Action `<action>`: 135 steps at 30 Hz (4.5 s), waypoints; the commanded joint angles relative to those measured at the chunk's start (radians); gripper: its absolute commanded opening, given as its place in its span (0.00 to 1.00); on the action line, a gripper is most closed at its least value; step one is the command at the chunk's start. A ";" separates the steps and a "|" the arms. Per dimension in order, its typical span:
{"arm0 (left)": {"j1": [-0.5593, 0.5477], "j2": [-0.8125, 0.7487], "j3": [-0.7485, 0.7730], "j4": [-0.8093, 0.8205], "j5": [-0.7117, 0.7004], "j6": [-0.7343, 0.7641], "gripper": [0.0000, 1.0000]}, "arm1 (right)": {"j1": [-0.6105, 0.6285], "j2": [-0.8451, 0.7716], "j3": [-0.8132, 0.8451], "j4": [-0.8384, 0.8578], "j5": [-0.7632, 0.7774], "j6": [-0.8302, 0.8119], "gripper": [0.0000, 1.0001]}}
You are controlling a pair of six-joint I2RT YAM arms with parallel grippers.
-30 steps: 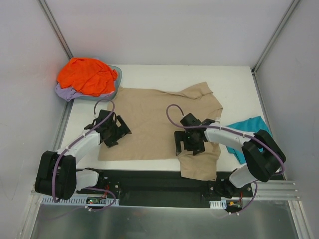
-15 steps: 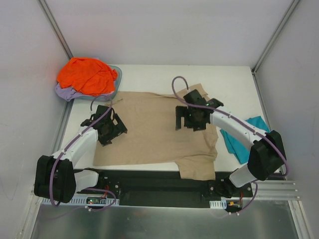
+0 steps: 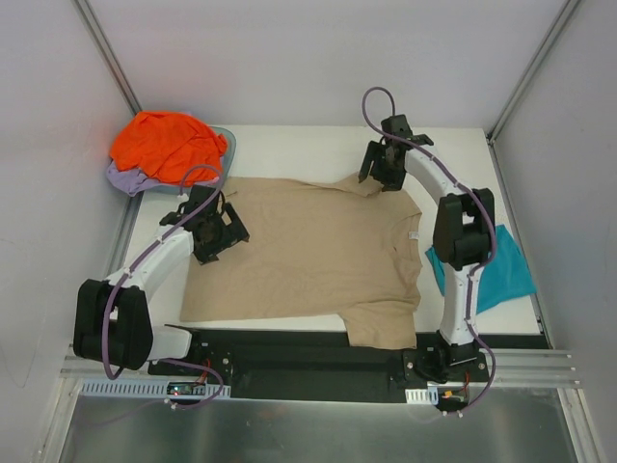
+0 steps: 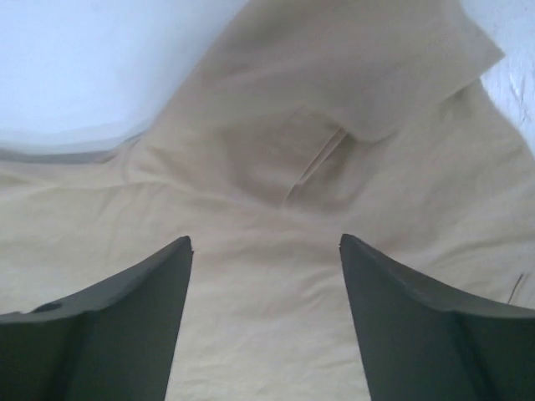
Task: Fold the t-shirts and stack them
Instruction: Flatten out the tshirt
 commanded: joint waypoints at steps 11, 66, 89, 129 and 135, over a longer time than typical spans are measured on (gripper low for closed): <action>0.001 0.053 0.058 -0.021 -0.030 0.037 0.99 | -0.029 0.242 0.225 -0.006 -0.064 -0.019 0.66; 0.001 0.066 0.061 -0.004 -0.001 0.063 0.99 | -0.020 0.098 0.158 -0.021 0.081 -0.194 0.97; -0.020 0.112 0.071 0.051 0.050 0.060 0.99 | -0.195 -0.074 -0.292 -0.064 -0.101 -0.120 0.97; -0.029 0.833 0.812 0.009 0.220 0.160 0.99 | -0.244 0.423 0.501 -0.274 -0.186 -0.151 0.97; -0.031 0.762 0.840 -0.010 0.193 0.172 0.99 | -0.287 0.380 0.488 -0.186 -0.242 -0.160 0.97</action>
